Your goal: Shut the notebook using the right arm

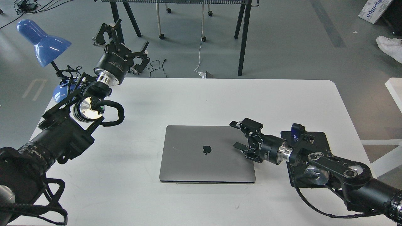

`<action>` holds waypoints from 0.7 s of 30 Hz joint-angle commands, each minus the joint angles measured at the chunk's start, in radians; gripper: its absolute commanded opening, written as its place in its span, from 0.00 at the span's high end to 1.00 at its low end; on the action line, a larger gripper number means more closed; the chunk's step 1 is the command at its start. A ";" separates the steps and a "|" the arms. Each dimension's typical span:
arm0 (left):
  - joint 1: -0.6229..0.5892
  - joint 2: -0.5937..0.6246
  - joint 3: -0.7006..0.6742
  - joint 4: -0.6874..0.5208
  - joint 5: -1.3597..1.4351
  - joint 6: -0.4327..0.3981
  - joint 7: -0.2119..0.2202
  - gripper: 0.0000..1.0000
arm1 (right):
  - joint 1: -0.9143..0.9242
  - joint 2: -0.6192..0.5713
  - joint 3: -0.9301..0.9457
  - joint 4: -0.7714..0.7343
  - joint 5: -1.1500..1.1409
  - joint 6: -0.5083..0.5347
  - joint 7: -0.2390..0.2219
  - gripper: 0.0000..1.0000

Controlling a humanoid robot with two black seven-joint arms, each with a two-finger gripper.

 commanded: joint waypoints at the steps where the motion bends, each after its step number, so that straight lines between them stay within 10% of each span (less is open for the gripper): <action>1: 0.000 0.001 0.002 0.000 0.001 0.000 0.000 0.00 | -0.001 -0.013 0.144 0.000 0.002 0.038 0.000 0.00; 21: 0.000 0.000 0.003 0.000 0.001 0.000 0.001 0.00 | 0.166 0.001 0.534 -0.380 0.600 0.063 -0.089 0.00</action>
